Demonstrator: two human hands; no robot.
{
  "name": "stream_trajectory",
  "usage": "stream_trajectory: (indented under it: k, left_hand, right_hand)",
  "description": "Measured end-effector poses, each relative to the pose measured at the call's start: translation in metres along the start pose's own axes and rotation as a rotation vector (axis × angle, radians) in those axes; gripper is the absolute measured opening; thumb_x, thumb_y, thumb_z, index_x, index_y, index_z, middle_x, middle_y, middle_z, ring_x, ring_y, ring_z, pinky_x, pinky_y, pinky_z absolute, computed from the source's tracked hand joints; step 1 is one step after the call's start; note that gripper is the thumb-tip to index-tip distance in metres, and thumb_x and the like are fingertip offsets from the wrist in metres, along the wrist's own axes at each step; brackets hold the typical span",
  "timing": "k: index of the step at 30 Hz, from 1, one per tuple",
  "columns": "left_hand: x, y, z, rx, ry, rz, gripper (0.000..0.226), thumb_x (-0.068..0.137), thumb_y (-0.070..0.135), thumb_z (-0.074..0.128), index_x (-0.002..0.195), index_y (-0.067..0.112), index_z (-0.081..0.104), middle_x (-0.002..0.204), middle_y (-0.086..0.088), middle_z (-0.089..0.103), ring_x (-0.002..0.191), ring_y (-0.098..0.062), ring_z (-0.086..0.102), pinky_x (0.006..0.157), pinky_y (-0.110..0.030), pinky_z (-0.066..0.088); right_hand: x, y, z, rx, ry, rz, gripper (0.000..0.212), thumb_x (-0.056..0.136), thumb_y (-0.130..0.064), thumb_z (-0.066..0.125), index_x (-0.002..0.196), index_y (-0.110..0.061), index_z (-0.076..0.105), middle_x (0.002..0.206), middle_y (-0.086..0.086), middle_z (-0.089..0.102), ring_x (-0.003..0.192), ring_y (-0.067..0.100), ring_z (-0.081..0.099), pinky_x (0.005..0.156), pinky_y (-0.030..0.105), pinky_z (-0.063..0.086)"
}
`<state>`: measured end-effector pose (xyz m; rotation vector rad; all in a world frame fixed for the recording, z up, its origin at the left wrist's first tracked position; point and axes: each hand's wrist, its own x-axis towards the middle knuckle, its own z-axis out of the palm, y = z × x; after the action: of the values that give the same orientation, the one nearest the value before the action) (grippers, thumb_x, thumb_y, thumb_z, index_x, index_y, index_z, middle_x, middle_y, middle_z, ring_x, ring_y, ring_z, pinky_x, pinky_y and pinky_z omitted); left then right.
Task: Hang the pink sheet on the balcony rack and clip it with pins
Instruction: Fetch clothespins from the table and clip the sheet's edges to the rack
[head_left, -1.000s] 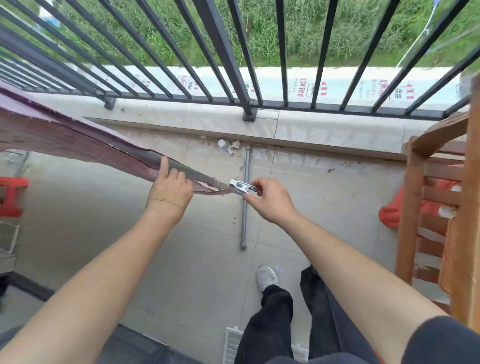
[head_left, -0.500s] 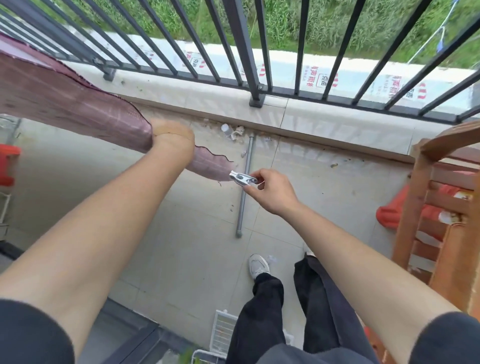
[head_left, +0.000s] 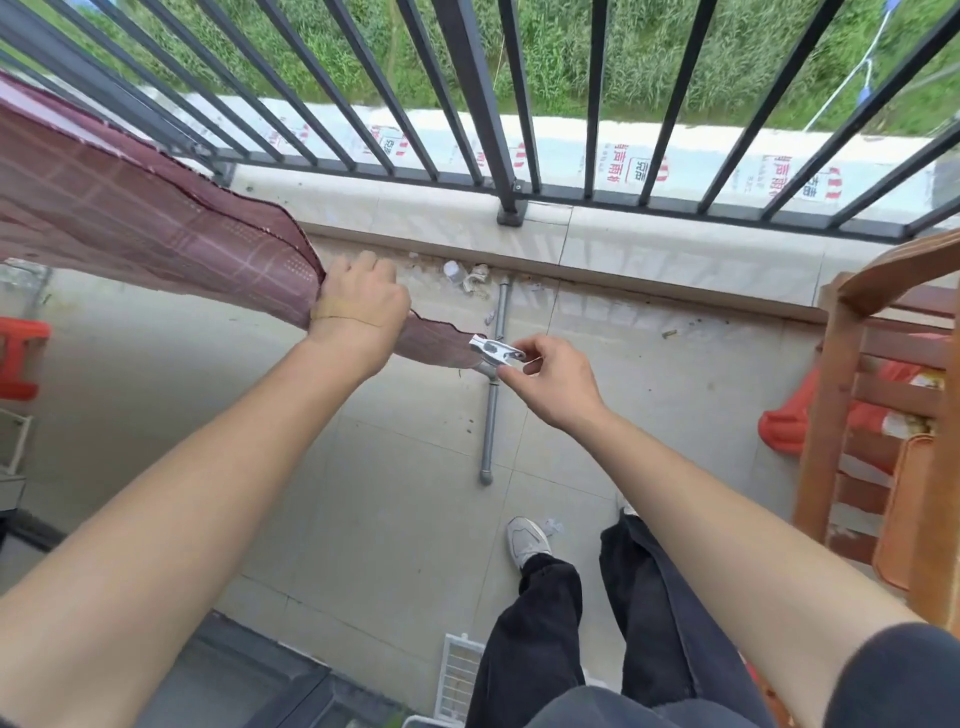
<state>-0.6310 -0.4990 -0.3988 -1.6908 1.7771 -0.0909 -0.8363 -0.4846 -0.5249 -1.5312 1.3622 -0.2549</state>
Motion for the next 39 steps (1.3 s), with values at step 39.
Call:
stream_trajectory:
  k: [39]
  left_hand:
    - [0.014, -0.031, -0.05, 0.082, -0.189, -0.197, 0.028, 0.081, 0.002, 0.059, 0.108, 0.008, 0.065, 0.107, -0.014, 0.064, 0.097, -0.035, 0.061, 0.068, -0.035, 0.039]
  right_hand:
    - [-0.002, -0.046, 0.006, 0.033, 0.052, -0.26, 0.033, 0.087, -0.041, 0.068, 0.117, -0.027, 0.069, 0.101, -0.002, 0.059, 0.094, 0.012, 0.061, 0.088, 0.025, 0.046]
